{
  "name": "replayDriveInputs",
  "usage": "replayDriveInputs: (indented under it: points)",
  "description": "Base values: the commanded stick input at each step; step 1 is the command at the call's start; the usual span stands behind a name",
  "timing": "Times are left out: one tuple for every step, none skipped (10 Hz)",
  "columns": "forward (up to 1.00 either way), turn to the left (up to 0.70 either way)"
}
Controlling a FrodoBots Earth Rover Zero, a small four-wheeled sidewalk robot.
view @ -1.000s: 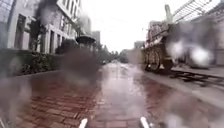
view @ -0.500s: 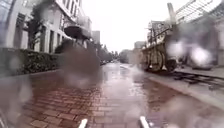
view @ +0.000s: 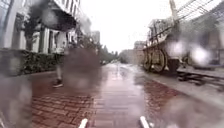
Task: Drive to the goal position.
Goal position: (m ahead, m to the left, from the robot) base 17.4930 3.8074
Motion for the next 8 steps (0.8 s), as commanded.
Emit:
replayDriveInputs:
  points:
    - [0.70,0.00]
    - [0.70,0.00]
    - [0.70,0.00]
    - [0.70,0.00]
    - [0.70,0.00]
    - [0.70,0.00]
    - [0.70,0.00]
    - [0.70,0.00]
